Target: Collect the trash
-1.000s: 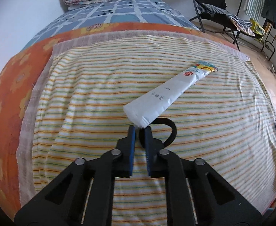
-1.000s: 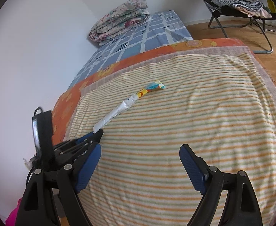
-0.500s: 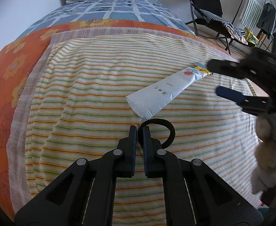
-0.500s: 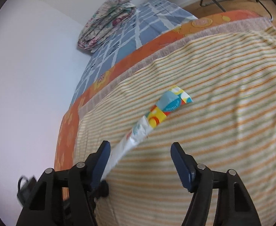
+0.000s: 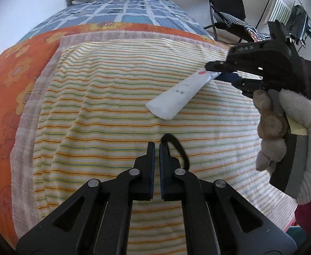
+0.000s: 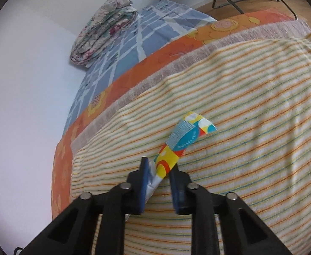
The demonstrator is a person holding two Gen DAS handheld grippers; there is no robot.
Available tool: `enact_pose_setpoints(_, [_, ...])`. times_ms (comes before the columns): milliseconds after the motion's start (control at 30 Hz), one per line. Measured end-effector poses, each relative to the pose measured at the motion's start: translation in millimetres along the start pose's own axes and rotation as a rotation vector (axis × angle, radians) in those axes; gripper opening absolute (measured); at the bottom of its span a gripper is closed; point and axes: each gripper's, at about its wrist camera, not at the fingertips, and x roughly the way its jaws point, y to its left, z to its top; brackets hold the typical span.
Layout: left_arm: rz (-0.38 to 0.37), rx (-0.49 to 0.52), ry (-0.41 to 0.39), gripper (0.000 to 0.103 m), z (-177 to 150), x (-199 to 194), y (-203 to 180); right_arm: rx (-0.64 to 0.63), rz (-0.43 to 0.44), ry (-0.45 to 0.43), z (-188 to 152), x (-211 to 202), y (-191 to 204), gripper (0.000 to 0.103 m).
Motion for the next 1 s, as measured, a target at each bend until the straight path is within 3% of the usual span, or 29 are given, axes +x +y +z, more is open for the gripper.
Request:
enact_pose_setpoints(33, [0.0,-0.006,-0.003,0.002,-0.2,-2.3,1.8,-0.005,0.006,-0.009,-0.8,-4.0,0.9,0.007])
enact_pose_setpoints(200, [0.001,-0.013,-0.018,0.001,0.8,-10.5,7.0,-0.086,0.0,-0.054,-2.9,-26.9,12.6,0.003])
enact_pose_setpoints(367, [-0.063,-0.016,0.014,0.003,-0.2,-10.1,3.6,-0.194,-0.026,-0.14,-2.7,-66.3,26.6,0.002])
enact_pose_setpoints(433, [-0.057,0.008,0.025,0.016,0.7,-6.1,-3.7,-0.228,-0.03,-0.181,-2.4,-86.9,29.1,0.002])
enact_pose_setpoints(500, [-0.054,0.02,0.035,0.053,1.7,-1.7,-10.4,-0.254,-0.03,-0.203,-2.1,-102.8,30.2,0.002])
enact_pose_setpoints(567, [-0.056,0.043,0.048,0.06,3.3,4.4,-18.3,-0.288,-0.033,-0.214,-4.6,-115.8,31.5,0.002])
enact_pose_setpoints(700, [0.036,0.091,0.055,0.059,3.3,19.2,-31.8,-0.348,-0.05,-0.22,-14.0,-135.5,28.9,0.002])
enact_pose_setpoints(733, [0.058,0.116,0.035,0.055,1.5,19.8,-36.4,-0.359,-0.052,-0.215,-18.0,-141.7,26.2,0.002])
enact_pose_setpoints(800, [0.077,0.169,0.022,0.027,-2.1,19.7,-43.4,-0.37,-0.053,-0.207,-23.7,-149.8,22.2,0.002])
enact_pose_setpoints(867, [0.07,0.182,0.029,0.005,-2.5,17.4,-47.3,-0.383,-0.051,-0.201,-31.6,-162.5,17.2,0.002])
enact_pose_setpoints(1000, [0.06,0.16,0.012,0.004,-2.9,2.1,-47.6,-0.415,-0.052,-0.201,-46.9,-183.3,12.0,0.002])
